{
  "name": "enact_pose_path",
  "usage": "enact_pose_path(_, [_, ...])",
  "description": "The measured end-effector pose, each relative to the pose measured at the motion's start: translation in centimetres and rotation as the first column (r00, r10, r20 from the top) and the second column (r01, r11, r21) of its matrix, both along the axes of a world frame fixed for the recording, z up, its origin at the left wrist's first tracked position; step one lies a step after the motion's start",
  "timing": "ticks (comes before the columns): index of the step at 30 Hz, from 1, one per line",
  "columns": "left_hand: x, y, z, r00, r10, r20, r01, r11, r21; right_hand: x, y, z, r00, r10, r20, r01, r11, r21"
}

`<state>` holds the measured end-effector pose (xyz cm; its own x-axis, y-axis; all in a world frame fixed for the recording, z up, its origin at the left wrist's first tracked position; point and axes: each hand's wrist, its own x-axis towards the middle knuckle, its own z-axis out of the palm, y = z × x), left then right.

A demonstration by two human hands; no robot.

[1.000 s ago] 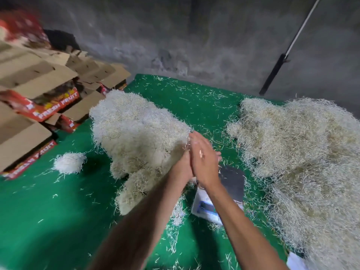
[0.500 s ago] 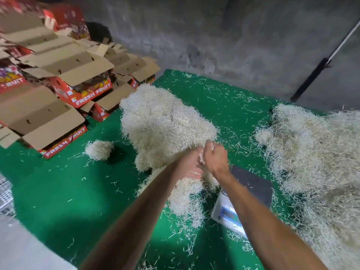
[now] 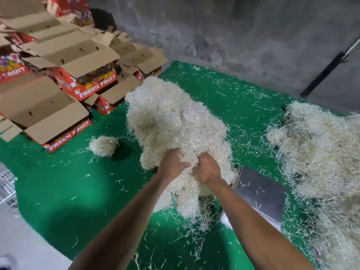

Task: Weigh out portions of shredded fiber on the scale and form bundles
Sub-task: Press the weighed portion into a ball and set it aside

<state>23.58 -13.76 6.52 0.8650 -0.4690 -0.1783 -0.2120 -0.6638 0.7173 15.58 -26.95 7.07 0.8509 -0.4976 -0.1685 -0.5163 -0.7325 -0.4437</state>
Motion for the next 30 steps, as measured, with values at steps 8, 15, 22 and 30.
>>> enact_pose_path(8, [-4.8, -5.2, 4.9, 0.95, -0.184, 0.251, 0.232, 0.957, -0.177, -4.9, -5.1, 4.8, 0.878, -0.196, 0.437, 0.137, 0.977, 0.162])
enact_pose_path(15, [-12.2, -14.3, 5.0, 0.915, -0.364, 0.172, 0.4, 0.867, -0.298, -14.9, -12.8, 4.7, 0.81, -0.379, 0.447, 0.346, 0.925, 0.157])
enact_pose_path(22, [-18.8, -23.6, 3.3, 0.825, -0.555, 0.103, 0.565, 0.806, -0.176, -24.7, -20.0, 2.6, 0.787, -0.537, 0.303, 0.515, 0.843, 0.154])
enact_pose_path(30, [-21.4, -33.2, -1.3, 0.775, -0.631, 0.028, 0.63, 0.769, -0.111, -27.1, -27.7, -2.4, 0.775, -0.595, 0.212, 0.566, 0.804, 0.185])
